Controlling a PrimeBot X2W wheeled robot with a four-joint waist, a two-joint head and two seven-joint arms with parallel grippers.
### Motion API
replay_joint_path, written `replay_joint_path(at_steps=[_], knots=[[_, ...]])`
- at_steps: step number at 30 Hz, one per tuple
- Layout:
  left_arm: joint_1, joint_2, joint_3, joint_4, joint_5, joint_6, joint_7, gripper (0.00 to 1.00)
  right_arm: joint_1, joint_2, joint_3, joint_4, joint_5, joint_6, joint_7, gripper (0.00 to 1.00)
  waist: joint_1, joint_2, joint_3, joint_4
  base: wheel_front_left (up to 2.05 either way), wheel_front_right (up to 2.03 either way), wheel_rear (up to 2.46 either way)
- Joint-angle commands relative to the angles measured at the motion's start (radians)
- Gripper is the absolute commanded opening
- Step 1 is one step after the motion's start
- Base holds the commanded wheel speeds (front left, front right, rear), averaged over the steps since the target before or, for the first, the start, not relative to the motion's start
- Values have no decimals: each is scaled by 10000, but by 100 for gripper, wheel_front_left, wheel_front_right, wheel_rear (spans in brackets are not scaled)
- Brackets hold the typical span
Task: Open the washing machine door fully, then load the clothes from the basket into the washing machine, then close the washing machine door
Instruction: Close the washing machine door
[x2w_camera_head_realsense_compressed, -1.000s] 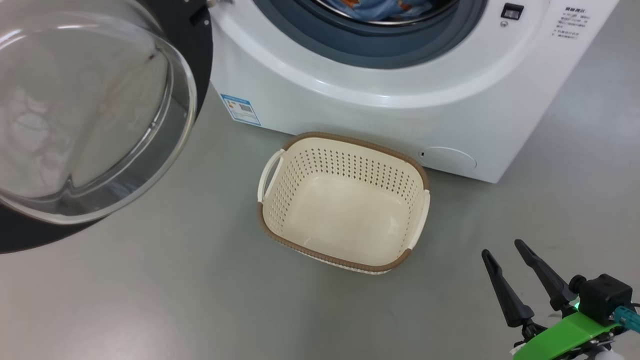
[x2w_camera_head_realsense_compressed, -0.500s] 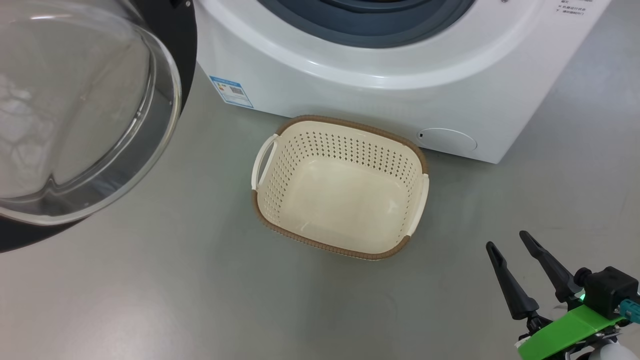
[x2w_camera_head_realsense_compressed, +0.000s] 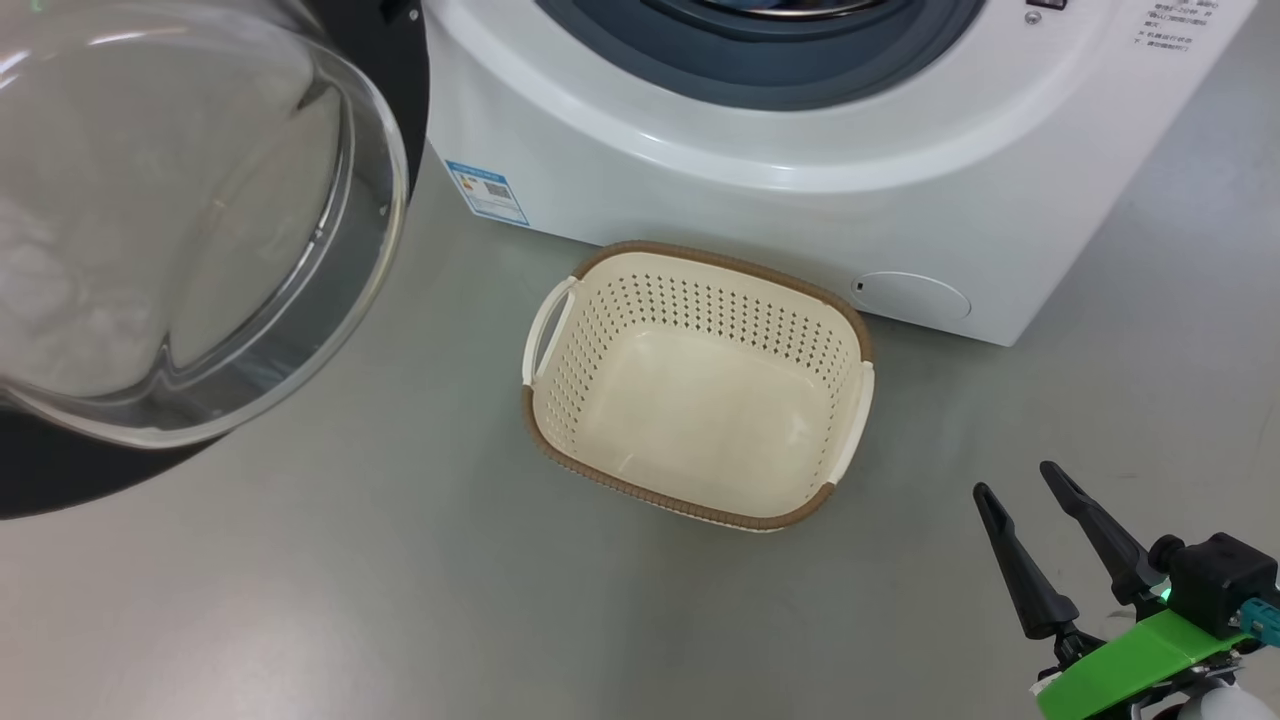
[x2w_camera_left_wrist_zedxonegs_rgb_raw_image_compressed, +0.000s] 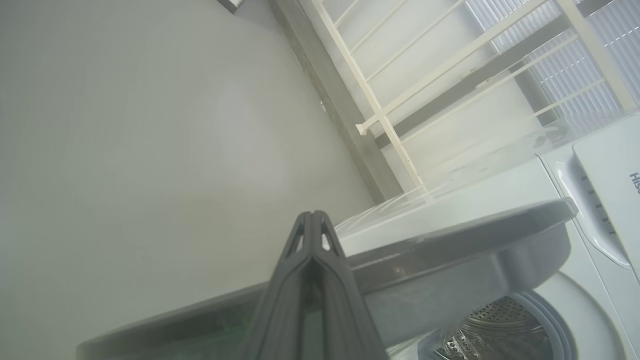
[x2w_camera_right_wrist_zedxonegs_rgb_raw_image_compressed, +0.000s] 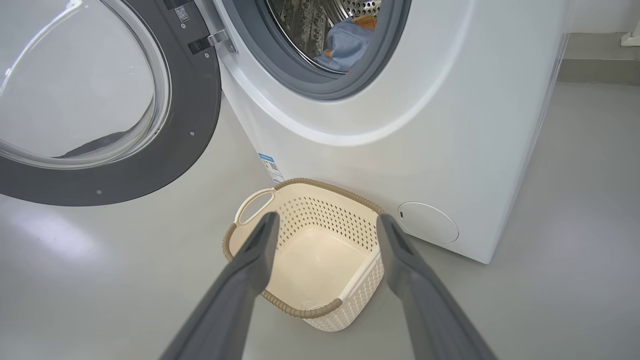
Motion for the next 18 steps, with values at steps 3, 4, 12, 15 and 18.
replay_joint_path(at_steps=[3,4,12,15,18], knots=[[309,355,-23,-504,-285,-44,644,0,-94,-59,139,-180,-110,16,-49,100,0,-1,-93,69,0,0,0],[364,361,-39,-579,-326,-44,746,0,-86,-51,138,-175,-105,16,-49,100,0,-1,-118,85,0,0,0],[829,385,-209,-1358,-677,-44,1642,0,2,34,104,-164,-84,16,-49,100,0,-1,-344,206,0,0,0],[994,377,-259,-1638,-841,-44,2008,0,31,62,88,-163,-79,16,-49,100,0,-1,-427,243,0,0,0],[1157,396,-299,-1961,-1010,-44,2390,0,73,100,81,-161,-81,16,-49,100,0,-1,-520,260,0,0,0]])
